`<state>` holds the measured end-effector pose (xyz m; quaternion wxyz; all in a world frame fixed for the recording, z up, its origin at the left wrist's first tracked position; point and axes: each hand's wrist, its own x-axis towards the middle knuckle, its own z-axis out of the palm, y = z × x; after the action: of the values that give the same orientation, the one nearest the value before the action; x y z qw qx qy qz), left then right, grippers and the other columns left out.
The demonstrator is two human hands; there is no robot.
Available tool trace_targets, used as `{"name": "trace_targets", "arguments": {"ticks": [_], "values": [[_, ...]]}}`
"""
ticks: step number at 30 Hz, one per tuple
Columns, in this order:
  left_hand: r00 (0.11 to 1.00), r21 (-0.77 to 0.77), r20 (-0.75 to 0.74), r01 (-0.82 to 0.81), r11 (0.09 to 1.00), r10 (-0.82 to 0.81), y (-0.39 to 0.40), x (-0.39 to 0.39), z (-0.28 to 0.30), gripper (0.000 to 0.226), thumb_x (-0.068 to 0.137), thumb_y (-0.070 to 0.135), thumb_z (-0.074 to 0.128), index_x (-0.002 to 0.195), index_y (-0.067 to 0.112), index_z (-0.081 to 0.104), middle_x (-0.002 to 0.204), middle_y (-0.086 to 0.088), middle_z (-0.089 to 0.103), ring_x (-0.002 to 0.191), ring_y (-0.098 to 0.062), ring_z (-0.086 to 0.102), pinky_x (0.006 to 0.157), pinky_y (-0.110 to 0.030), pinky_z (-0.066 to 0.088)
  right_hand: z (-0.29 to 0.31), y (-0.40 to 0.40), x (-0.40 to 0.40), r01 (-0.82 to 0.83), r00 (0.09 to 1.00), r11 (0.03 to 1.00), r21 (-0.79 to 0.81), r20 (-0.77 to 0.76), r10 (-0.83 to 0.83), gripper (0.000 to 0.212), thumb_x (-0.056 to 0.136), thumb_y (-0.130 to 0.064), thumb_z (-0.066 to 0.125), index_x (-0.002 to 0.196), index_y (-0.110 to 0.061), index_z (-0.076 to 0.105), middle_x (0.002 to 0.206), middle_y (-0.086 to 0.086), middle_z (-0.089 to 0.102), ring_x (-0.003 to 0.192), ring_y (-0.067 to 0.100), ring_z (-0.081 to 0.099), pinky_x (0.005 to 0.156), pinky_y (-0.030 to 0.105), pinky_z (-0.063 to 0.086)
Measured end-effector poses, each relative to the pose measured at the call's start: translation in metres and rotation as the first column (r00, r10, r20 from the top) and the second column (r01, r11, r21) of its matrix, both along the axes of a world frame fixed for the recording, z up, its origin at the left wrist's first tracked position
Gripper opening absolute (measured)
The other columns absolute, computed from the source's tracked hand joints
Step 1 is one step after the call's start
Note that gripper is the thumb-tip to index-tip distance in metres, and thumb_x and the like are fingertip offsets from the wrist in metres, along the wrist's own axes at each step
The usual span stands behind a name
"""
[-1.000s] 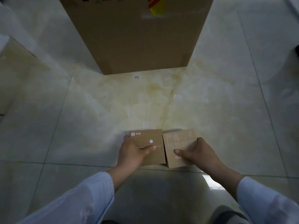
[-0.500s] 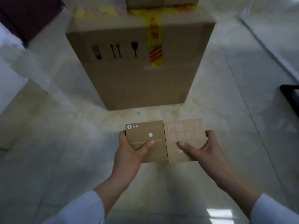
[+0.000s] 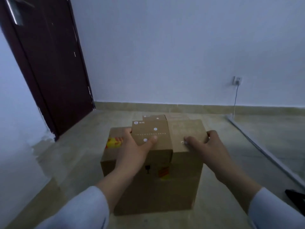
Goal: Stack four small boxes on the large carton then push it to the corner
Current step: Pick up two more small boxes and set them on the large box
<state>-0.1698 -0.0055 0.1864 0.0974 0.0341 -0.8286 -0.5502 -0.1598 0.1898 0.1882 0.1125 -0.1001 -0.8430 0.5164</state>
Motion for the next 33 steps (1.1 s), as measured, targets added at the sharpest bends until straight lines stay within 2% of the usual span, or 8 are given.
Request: {"name": "trace_targets", "arguments": {"ticks": [3, 8, 14, 17, 21, 26, 29, 33], "values": [[0.991, 0.08, 0.107, 0.074, 0.994, -0.082, 0.005, -0.027, -0.002, 0.085, 0.077, 0.044, 0.067, 0.142, 0.022, 0.017, 0.136, -0.007, 0.048, 0.118, -0.027, 0.05, 0.096, -0.042, 0.045, 0.007, 0.003, -0.033, 0.002, 0.994, 0.999, 0.046, 0.112, -0.007, 0.064, 0.079, -0.048, 0.064, 0.125, -0.012, 0.038, 0.101, 0.001, 0.048, 0.089, 0.02, 0.053, 0.065, 0.032, 0.049], [0.953, 0.099, 0.218, 0.193, 0.976, -0.21, 0.012, -0.052, -0.013, 0.088, 0.074, 0.024, 0.076, 0.141, 0.015, 0.019, 0.131, -0.001, 0.048, 0.121, -0.021, 0.045, 0.089, -0.028, 0.036, -0.008, 0.012, -0.066, 0.014, 0.974, 0.989, 0.149, 0.22, -0.047, 0.067, 0.08, -0.051, 0.06, 0.127, -0.007, 0.042, 0.115, 0.013, 0.055, 0.1, 0.027, 0.057, 0.079, 0.038, 0.051], [0.96, -0.033, 0.2, 0.209, 0.977, -0.198, 0.012, -0.071, -0.032, 0.079, 0.065, 0.022, 0.082, 0.13, 0.027, 0.037, 0.123, 0.01, 0.058, 0.121, -0.014, 0.051, 0.102, -0.039, 0.044, -0.029, 0.011, -0.082, 0.06, 0.99, 0.991, 0.117, 0.116, -0.073, 0.062, 0.086, -0.037, 0.06, 0.133, -0.01, 0.03, 0.133, 0.017, 0.046, 0.113, 0.032, 0.052, 0.073, 0.032, 0.042], [0.972, -0.074, 0.164, 0.184, 0.98, -0.17, 0.016, -0.073, -0.037, 0.094, 0.069, 0.025, 0.079, 0.142, 0.03, 0.02, 0.134, 0.011, 0.049, 0.126, -0.015, 0.045, 0.104, -0.038, 0.04, -0.036, 0.009, -0.085, 0.06, 0.996, 0.937, 0.344, 0.043, -0.079, 0.058, 0.09, -0.046, 0.047, 0.136, -0.014, 0.032, 0.145, 0.014, 0.033, 0.128, 0.032, 0.04, 0.094, 0.039, 0.043], [0.986, -0.334, 0.081, 0.167, 0.928, -0.148, 0.02, -0.073, -0.04, 0.106, 0.073, 0.036, 0.073, 0.145, 0.039, -0.005, 0.158, 0.007, 0.008, 0.144, -0.021, 0.015, 0.113, -0.045, 0.024, -0.04, 0.007, -0.089, 0.012, 0.999, 0.673, 0.74, -0.036, 0.021, 0.066, 0.089, -0.061, 0.014, 0.145, -0.027, 0.019, 0.16, 0.007, 0.006, 0.146, 0.03, 0.002, 0.115, 0.046, -0.002], [0.963, -0.744, -0.038, 0.15, 0.651, -0.265, 0.022, -0.07, -0.036, 0.088, 0.083, 0.049, 0.056, 0.142, 0.045, -0.009, 0.156, 0.01, -0.017, 0.144, -0.017, -0.014, 0.115, -0.038, 0.0, -0.052, 0.0, -0.081, -0.069, 0.974, 0.383, 0.921, -0.021, 0.225, 0.066, 0.088, -0.066, 0.022, 0.125, -0.023, 0.055, 0.127, 0.007, 0.062, 0.122, 0.032, 0.054, 0.104, 0.05, 0.017], [0.935, -0.832, -0.002, 0.194, 0.519, -0.353, 0.025, -0.071, -0.037, 0.069, 0.091, 0.043, 0.046, 0.144, 0.042, 0.001, 0.159, 0.006, -0.005, 0.146, -0.018, -0.007, 0.115, -0.036, -0.006, -0.06, 0.005, -0.085, -0.119, 0.963, 0.333, 0.935, 0.027, 0.269, 0.059, 0.079, -0.058, 0.038, 0.126, -0.025, 0.052, 0.12, 0.0, 0.066, 0.112, 0.026, 0.062, 0.106, 0.046, 0.014], [0.935, -0.855, 0.014, 0.195, 0.481, -0.354, 0.026, -0.078, -0.039, 0.059, 0.096, 0.039, 0.036, 0.145, 0.039, 0.004, 0.16, 0.005, 0.006, 0.147, -0.02, 0.001, 0.119, -0.038, 0.0, -0.057, 0.004, -0.092, -0.117, 0.968, 0.338, 0.934, 0.032, 0.248, 0.06, 0.073, -0.053, 0.041, 0.126, -0.027, 0.05, 0.117, -0.002, 0.068, 0.108, 0.024, 0.065, 0.101, 0.044, 0.021]]}}
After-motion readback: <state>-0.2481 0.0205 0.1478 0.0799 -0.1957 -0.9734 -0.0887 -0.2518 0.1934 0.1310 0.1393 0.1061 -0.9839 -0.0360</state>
